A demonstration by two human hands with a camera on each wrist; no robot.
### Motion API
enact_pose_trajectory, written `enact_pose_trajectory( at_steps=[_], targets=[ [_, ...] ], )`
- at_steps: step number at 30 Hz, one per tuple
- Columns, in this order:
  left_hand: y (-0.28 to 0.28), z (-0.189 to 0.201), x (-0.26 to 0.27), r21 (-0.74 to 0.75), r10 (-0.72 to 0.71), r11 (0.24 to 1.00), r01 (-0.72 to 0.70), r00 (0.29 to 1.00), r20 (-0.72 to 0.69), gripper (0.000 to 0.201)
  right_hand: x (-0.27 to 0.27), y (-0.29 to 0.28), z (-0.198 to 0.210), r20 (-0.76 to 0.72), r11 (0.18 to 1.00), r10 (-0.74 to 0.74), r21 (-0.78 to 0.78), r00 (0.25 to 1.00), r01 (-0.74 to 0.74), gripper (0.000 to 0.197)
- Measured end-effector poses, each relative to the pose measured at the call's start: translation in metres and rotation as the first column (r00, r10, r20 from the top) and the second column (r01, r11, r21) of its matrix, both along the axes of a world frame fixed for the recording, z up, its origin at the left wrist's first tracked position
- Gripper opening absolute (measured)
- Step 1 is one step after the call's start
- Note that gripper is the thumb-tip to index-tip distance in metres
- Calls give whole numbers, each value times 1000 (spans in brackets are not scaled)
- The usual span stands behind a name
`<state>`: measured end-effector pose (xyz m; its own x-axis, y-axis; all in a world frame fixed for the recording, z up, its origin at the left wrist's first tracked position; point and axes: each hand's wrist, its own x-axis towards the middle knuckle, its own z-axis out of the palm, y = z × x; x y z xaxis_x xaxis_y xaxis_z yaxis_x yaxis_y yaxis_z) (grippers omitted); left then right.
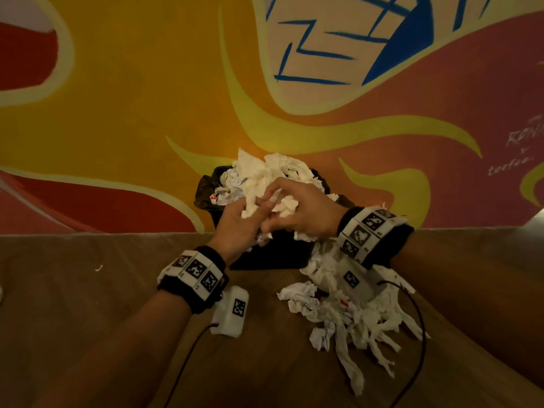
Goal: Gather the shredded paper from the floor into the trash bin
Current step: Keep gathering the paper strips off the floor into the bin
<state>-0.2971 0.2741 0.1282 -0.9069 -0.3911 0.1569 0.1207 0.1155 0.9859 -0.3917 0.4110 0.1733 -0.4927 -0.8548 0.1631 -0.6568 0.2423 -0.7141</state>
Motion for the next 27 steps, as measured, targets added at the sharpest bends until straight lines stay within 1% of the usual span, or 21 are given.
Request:
enact_pose_trajectory(
  at_steps=[2, 4, 6, 7, 8, 9, 10, 11, 12, 13, 14, 15, 16, 17, 19, 20, 21, 23, 24, 26, 27],
  targets=[
    [-14, 11, -5, -150, 38, 988, -39, 999, -12, 22, -10, 0, 10, 29, 1000, -13, -26, 999, 13, 29],
    [-28, 24, -13, -222, 65, 973, -63, 998, 2, 21, -24, 0, 19, -57, 992, -83, -96, 995, 77, 22],
    [-41, 37, -24, -295, 130, 948, -120, 991, 16, 24, -38, -2, 25, -127, 973, -184, -164, 975, 163, 34],
    [-47, 43, -30, -343, 163, 929, -141, 986, 37, 33, -45, -3, 27, -142, 964, -225, -175, 964, 199, 41],
    [-53, 49, -35, -385, 187, 912, -138, 978, 91, 49, -52, -5, 27, -152, 959, -254, -169, 955, 228, 45],
    [-58, 54, -39, -427, 205, 897, -114, 963, 175, 63, -58, -8, 27, -147, 956, -281, -134, 948, 262, 47],
    [-62, 60, -43, -477, 237, 874, -92, 938, 253, 72, -63, -11, 26, -135, 955, -294, -82, 946, 285, 45],
    [-67, 63, -45, -527, 264, 847, -67, 914, 308, 73, -66, -14, 24, -146, 946, -315, 25, 938, 322, 40],
    [-71, 66, -47, -562, 260, 826, -29, 905, 336, 67, -67, -19, 22, -167, 919, -337, 156, 927, 362, 34],
    [-73, 68, -48, -578, 229, 816, 13, 910, 344, 57, -67, -24, 20, -133, 886, -391, 216, 911, 411, 30],
    [-74, 69, -49, -585, 199, 809, 55, 911, 361, 46, -69, -29, 19, -137, 855, -414, 281, 900, 436, 28],
    [-74, 68, -49, -597, 167, 794, 114, 903, 395, 39, -67, -35, 18, -81, 838, -425, 340, 902, 426, 27],
    [-72, 66, -51, -622, 159, 765, 171, 884, 439, 43, -64, -42, 17, -22, 824, -424, 406, 905, 396, 28],
    [-70, 63, -54, -660, 182, 718, 221, 855, 485, 48, -62, -46, 13, -42, 813, -388, 454, 921, 364, 33],
    [-66, 55, -60, -727, 240, 629, 276, 820, 520, 48, -57, -55, 5, -179, 804, -336, 456, 924, 381, 50],
    [-66, 51, -63, -741, 246, 594, 312, 807, 537, 46, -55, -57, 0, -246, 808, -309, 442, 919, 390, 54],
    [-67, 47, -65, -743, 233, 556, 374, 788, 571, 45, -54, -58, -3, -262, 830, -288, 412, 921, 376, 55],
    [-71, 44, -70, -709, 178, 481, 516, 734, 656, 49, -57, -58, -8, -213, 863, -259, 387, 942, 325, 48],
    [-73, 44, -70, -695, 153, 453, 558, 719, 678, 50, -61, -56, -8, -209, 855, -265, 400, 941, 329, 45],
    [-74, 46, -71, -695, 129, 428, 577, 722, 679, 54, -64, -54, -8, -294, 830, -277, 406, 915, 382, 40],
    [-74, 48, -71, -702, 134, 438, 562, 731, 669, 59, -66, -52, -7, -332, 823, -263, 414, 906, 390, 36]
  ],
)
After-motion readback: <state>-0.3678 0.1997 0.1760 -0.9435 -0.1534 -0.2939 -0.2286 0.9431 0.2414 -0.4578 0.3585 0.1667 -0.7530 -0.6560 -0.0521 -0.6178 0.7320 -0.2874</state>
